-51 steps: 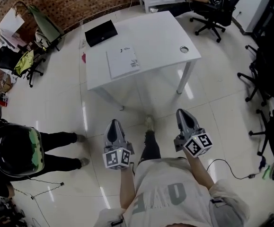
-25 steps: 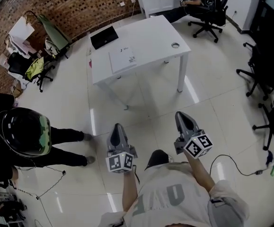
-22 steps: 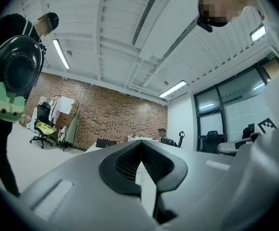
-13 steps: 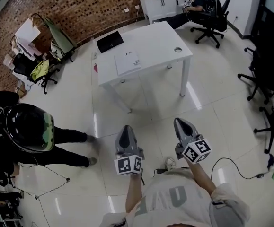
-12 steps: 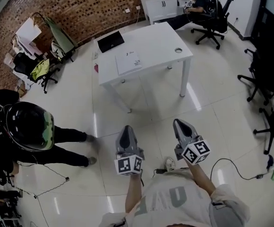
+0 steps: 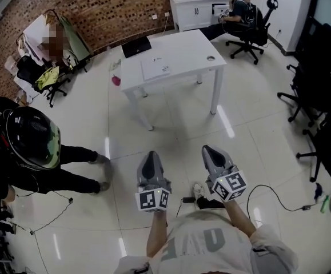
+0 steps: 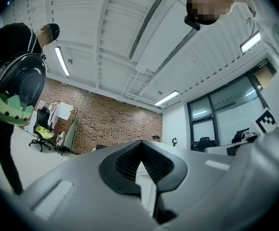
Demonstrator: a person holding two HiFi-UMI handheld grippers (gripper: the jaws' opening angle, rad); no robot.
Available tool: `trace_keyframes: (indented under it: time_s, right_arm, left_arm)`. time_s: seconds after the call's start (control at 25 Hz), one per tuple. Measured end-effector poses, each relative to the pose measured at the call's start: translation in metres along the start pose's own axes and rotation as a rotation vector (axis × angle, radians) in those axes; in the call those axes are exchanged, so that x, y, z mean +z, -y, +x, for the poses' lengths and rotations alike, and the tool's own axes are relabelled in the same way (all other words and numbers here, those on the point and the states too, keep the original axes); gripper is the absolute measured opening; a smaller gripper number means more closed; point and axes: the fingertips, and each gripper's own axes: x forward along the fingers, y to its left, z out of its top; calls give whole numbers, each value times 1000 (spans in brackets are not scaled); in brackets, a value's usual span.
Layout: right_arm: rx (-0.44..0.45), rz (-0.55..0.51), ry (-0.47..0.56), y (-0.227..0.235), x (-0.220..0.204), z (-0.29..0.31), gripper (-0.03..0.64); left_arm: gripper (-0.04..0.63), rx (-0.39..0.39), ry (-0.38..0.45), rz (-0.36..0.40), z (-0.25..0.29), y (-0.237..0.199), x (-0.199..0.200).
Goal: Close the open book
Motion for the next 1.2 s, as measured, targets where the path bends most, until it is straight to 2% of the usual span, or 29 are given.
trace_keyframes:
  time_s: [0.12,0.24,0.4,0.68,0.92,1.2]
  right_arm:
    - [-17,-35,-2,-23,0,-33,5]
    - [-46,-110,-42,-41,-8,-66,5]
    - [-62,-103,-85,-63,-18,-100,5]
    - [-37,-127,-120,-94,-25,-124,5]
    - [-21,-94,-90,-103,-22,-146,5]
    - [-50,-51,-5,-83,15,-173,3]
  left_arm:
    - [14,8,-7,12,-40,6,15]
    - [14,12,-15,1,-80,11,9]
    - [14,21,-59,-26,-121,20,9]
    - [14,56,-28,-77,-162,16,5]
    - [14,85,-21,-47,-187,23,13]
    - [14,61,12,19,-190,69,47]
